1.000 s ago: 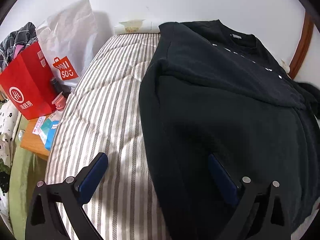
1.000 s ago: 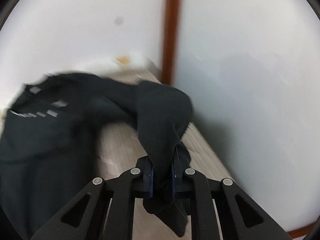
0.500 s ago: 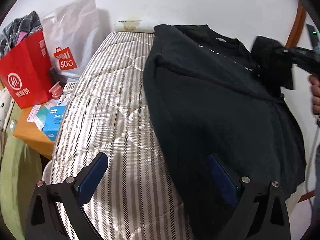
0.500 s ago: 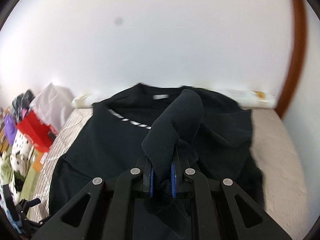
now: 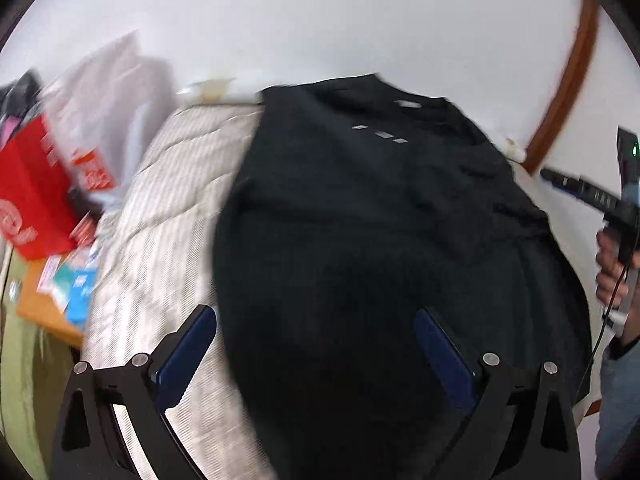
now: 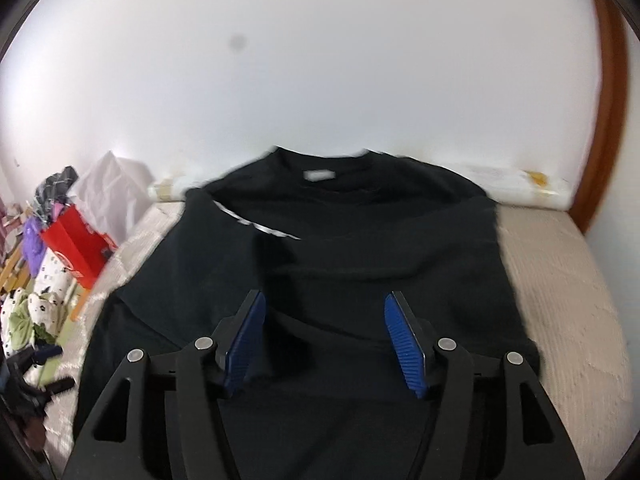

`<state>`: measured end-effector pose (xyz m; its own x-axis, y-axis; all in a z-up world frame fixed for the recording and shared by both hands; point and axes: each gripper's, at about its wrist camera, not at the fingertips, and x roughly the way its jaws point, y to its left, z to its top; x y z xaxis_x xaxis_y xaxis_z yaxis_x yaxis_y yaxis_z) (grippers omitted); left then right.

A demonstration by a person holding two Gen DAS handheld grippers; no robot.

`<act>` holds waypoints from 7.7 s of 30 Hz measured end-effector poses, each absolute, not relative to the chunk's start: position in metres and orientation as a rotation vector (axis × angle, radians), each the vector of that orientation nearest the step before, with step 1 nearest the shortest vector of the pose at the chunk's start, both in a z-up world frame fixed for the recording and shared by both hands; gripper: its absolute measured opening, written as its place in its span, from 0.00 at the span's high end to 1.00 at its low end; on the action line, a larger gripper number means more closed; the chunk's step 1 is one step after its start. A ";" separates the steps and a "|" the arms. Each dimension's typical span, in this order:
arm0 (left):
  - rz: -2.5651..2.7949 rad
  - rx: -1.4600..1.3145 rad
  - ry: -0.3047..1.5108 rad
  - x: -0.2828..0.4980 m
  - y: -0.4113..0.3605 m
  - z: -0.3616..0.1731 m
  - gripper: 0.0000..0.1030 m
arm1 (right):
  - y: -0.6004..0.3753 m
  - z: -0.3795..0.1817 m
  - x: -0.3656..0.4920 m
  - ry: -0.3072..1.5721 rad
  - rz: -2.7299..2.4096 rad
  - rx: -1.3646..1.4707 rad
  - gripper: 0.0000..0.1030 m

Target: Fold small clothes

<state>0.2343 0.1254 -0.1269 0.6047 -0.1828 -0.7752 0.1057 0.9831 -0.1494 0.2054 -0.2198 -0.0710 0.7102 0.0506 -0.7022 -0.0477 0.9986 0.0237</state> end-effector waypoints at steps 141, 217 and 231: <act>0.014 -0.077 0.869 0.235 0.124 -0.138 0.83 | -0.342 -0.115 0.087 0.836 -0.288 0.070 0.58; -0.065 -0.005 0.878 0.151 0.117 -0.180 0.44 | -0.319 -0.176 0.049 0.937 -0.294 0.041 0.26; -0.097 -0.095 0.825 0.143 0.134 -0.171 0.44 | -0.320 -0.175 0.045 0.940 -0.264 0.047 0.25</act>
<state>0.1435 0.1340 -0.1710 0.6743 -0.1230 -0.7281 0.0489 0.9913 -0.1222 0.0451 -0.3196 -0.1746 0.5602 -0.2039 -0.8028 0.2442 0.9668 -0.0751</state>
